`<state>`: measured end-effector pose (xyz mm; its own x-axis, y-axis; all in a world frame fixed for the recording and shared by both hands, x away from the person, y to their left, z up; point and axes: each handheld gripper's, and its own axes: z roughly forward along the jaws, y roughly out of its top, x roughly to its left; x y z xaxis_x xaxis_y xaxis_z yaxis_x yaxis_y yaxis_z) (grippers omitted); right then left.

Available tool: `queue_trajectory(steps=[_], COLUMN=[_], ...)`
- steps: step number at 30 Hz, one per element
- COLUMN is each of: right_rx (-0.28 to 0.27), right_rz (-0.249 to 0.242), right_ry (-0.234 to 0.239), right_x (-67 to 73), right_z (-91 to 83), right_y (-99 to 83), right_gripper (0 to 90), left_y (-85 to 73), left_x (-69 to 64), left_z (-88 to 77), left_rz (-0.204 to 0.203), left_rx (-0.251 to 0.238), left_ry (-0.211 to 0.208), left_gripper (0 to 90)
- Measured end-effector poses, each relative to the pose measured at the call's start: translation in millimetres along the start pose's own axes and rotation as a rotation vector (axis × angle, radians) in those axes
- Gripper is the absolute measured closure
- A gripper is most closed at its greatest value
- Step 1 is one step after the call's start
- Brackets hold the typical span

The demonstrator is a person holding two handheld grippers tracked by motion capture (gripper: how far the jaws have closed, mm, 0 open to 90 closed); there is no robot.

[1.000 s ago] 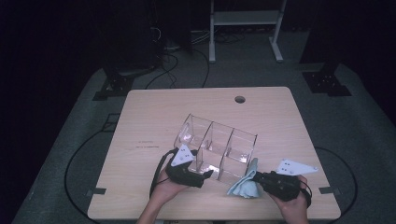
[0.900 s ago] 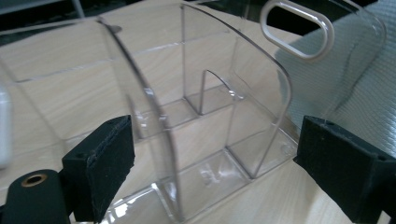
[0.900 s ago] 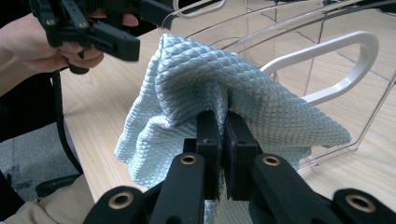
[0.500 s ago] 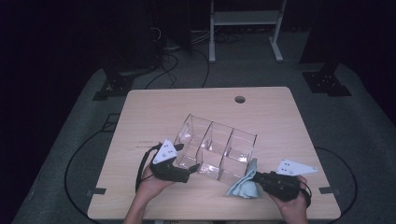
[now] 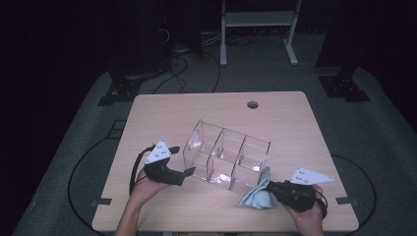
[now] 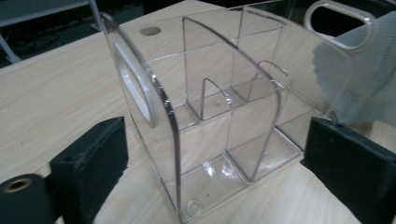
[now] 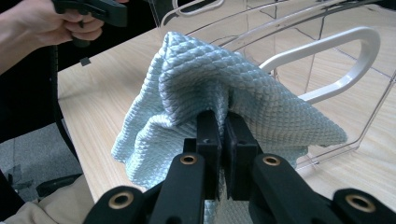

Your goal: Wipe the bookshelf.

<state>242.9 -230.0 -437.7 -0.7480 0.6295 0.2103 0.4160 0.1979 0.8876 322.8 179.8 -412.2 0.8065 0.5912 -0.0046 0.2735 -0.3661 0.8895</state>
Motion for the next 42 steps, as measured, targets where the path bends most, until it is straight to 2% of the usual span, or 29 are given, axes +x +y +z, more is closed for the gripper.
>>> queue_trajectory(steps=[3, 7, 15, 17, 18, 21, 28, 32, 36, 42], right_rx=[0.001, 0.006, 0.005, 0.005, 0.006, 0.009, 0.014, 0.013, 0.014, 0.010], right_rz=[-0.001, -0.001, -0.010, -0.013, -0.014, -0.011, -0.016, -0.009, 0.002, 0.010], right_ry=[-0.002, 0.000, 0.005, 0.004, 0.003, -0.003, -0.022, -0.035, -0.034, -0.009], right_x=[-0.3, -0.3, 3.8, 4.3, 4.5, 3.4, -3.8, -10.9, -12.8, -9.0], right_z=[-0.4, -0.7, -1.3, -0.7, -0.3, 0.6, 6.4, 9.3, 8.7, 4.0], right_y=[-0.6, -1.7, -2.2, -2.0, -1.8, -0.5, 5.8, 8.7, 8.9, 7.5], right_gripper=[85.5, 85.6, 85.6, 85.7, 85.7, 85.7, 86.0, 86.0, 86.0, 86.1], left_y=[-1.6, 0.1, 7.7, 7.4, 7.2, 6.2, 5.4, 5.2, 6.4, 6.8], left_x=[6.1, 11.3, 13.4, 12.9, 12.3, 12.9, 13.8, 16.1, 17.5, 17.2], left_z=[11.1, 21.9, 37.5, 41.5, 42.9, 42.1, 32.4, 30.3, 36.5, 42.9], left_rz=[-0.004, -0.004, -0.017, -0.011, -0.002, -0.012, 0.007, 0.005, -0.020, -0.027], left_rx=[0.030, 0.032, 0.042, 0.047, 0.042, 0.030, 0.013, 0.009, -0.002, -0.003], left_ry=[-0.015, -0.039, -0.081, -0.095, -0.088, -0.091, -0.092, -0.091, -0.092, -0.096], left_gripper=[3.2, 3.0, 3.4, 4.8, 4.6, 5.3, 6.6, 6.7, 6.3, 6.4])
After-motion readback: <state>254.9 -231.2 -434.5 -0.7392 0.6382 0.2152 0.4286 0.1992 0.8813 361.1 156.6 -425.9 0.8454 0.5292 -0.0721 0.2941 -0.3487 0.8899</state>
